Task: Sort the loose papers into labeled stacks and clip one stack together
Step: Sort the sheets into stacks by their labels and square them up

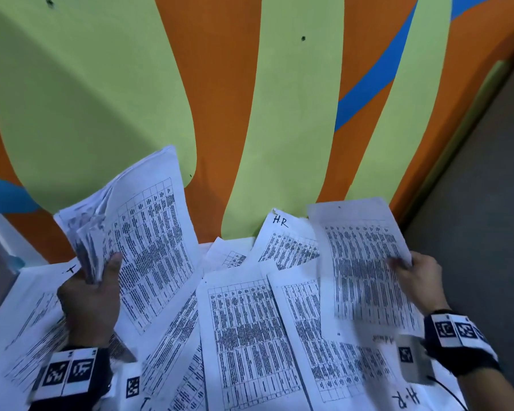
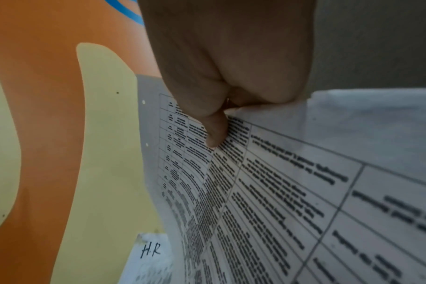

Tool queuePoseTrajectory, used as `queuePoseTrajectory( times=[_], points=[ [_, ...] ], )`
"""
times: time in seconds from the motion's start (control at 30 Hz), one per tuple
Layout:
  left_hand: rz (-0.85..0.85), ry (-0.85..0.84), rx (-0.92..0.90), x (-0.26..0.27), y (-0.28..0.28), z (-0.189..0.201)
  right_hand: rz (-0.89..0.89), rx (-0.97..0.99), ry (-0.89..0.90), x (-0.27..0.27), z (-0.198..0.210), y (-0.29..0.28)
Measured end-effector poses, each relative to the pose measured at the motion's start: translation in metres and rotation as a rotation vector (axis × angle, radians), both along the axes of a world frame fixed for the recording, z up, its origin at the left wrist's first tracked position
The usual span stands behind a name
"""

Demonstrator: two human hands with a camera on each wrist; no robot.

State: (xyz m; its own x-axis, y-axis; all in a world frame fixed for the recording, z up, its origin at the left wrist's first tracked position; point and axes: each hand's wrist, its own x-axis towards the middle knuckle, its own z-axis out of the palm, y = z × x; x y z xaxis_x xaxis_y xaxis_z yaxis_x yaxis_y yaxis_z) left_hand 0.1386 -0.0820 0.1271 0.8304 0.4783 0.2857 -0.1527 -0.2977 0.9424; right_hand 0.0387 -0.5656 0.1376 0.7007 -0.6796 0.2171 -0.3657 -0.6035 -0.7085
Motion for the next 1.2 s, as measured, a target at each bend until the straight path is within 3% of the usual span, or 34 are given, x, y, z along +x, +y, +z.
queuePoseTrajectory(
  times=[0.2,0.27,0.33,0.4,0.47,0.6,0.77,0.87,0.97,1.07,1.13,1.2],
  points=[
    [0.001,-0.005,-0.014,0.013,0.005,-0.014,0.048,-0.169,-0.230,0.004,0.066,0.010],
    [0.003,0.007,-0.014,0.018,0.006,-0.018,0.043,-0.143,-0.336,0.003,0.098,0.016],
    [-0.002,-0.004,-0.016,0.021,0.004,-0.019,0.077,-0.019,-0.513,-0.002,0.128,0.023],
    [-0.027,-0.012,-0.014,0.022,0.001,-0.019,0.153,0.274,-0.731,-0.006,0.150,0.031],
    [-0.042,-0.016,-0.010,0.024,-0.002,-0.018,0.112,0.463,-0.792,-0.003,0.154,0.032],
    [-0.041,-0.041,-0.038,0.029,0.001,-0.026,-0.107,0.490,-0.462,0.003,0.096,0.016],
    [-0.024,-0.022,-0.039,0.026,0.001,-0.025,0.019,0.502,0.081,-0.017,-0.011,0.025],
    [-0.021,0.010,-0.040,0.023,-0.002,-0.016,0.005,0.291,0.331,-0.018,-0.053,0.027],
    [-0.025,0.024,-0.041,0.025,0.000,-0.015,0.015,0.072,0.374,-0.013,-0.041,0.022],
    [-0.021,0.014,-0.051,0.023,-0.002,-0.013,0.134,0.185,0.195,-0.012,-0.010,0.011],
    [-0.021,0.013,-0.044,0.021,-0.004,-0.010,0.248,0.196,0.252,-0.006,-0.001,0.003],
    [-0.039,0.007,-0.029,0.021,-0.006,-0.010,0.346,0.151,0.438,0.003,-0.008,0.000]
  ],
)
